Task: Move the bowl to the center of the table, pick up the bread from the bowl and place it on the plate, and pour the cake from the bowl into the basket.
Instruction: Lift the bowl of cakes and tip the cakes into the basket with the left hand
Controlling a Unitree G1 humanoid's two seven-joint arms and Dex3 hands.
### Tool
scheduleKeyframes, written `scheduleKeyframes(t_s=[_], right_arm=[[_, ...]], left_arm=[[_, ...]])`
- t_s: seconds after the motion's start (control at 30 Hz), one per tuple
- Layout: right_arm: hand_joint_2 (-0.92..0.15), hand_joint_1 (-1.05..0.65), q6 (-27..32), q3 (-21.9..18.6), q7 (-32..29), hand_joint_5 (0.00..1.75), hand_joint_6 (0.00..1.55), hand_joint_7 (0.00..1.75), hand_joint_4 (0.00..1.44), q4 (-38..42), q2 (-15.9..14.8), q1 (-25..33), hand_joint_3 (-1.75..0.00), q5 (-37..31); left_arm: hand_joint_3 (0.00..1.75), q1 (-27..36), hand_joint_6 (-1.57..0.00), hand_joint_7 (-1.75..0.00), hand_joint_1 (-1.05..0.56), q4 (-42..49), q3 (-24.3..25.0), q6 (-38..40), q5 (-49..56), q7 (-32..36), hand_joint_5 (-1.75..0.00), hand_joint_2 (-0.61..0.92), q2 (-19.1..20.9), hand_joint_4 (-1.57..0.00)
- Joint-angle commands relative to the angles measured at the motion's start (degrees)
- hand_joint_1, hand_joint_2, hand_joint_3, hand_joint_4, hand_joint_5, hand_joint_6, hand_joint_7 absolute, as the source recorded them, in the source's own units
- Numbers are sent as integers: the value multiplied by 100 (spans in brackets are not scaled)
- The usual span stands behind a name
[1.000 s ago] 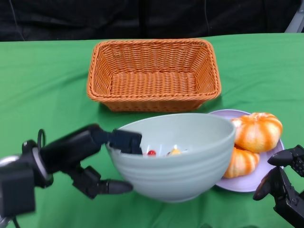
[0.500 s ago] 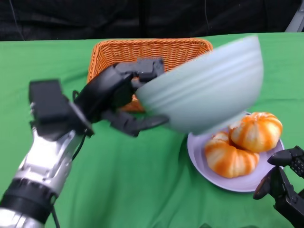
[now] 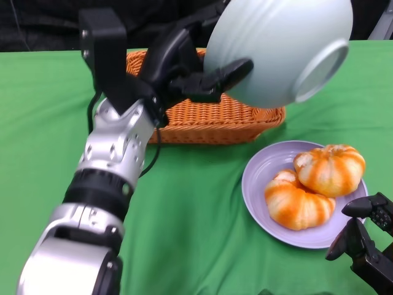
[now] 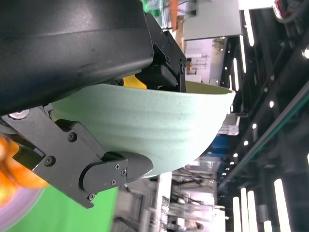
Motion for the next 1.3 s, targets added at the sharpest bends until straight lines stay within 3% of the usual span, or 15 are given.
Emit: scheduleKeyframes(t_s=[0.03,0.3,0.37,0.6,0.63,0.67,0.77,1.1,1.2,1.3], right_arm=[[-70,-4,-5,-106,-22,175,51,156,61,47,-39,-35,-100,28],[-70,-5,0,-126,11,175,50,155,60,126,-77,-59,-100,16],[-70,-5,19,-130,4,175,49,154,60,129,-73,-60,-100,29],[-71,-5,24,-132,4,175,50,154,60,130,-71,-61,-98,31],[-71,-5,25,-128,6,175,50,154,60,116,-64,-38,-98,37],[-72,-5,27,-122,-2,175,51,152,60,99,-54,-15,-97,36],[-72,-5,32,-120,-14,175,53,150,61,75,-36,11,-96,47],[-73,-5,32,-119,-15,175,54,149,61,73,-36,12,-94,51],[-73,-5,9,-140,23,175,54,149,62,106,-62,3,-94,56],[-73,-5,-21,-143,36,175,55,149,62,110,-51,6,-93,55]], left_arm=[[105,-544,-83,-141,-16,316,456,450,-283,143,-175,63,-117,-79],[106,-1125,-79,-143,-16,1035,1330,1011,-662,522,-175,66,-368,-77],[107,-1286,-74,-155,-16,1256,1606,1191,-822,745,-175,67,-426,-79],[107,-1398,-72,-159,-16,1397,1835,1249,-740,786,-175,68,-451,-79],[107,-1504,-72,-159,-16,1611,2198,1490,-1071,1182,-175,68,-486,-79],[92,-1586,-62,-167,-20,1793,2518,1676,-1345,1535,-175,71,-516,-77],[80,-1697,-57,-174,-21,2021,2956,1877,-1655,2029,-175,73,-551,-77],[80,-1734,-57,-175,-21,2034,3085,1919,-1604,2107,-175,73,-559,-77],[86,-1428,-64,-167,-18,1771,2238,1373,-699,1586,-175,78,-471,-79],[89,-1237,-71,-157,-17,1567,1872,1119,-333,968,-175,78,-401,-79]])
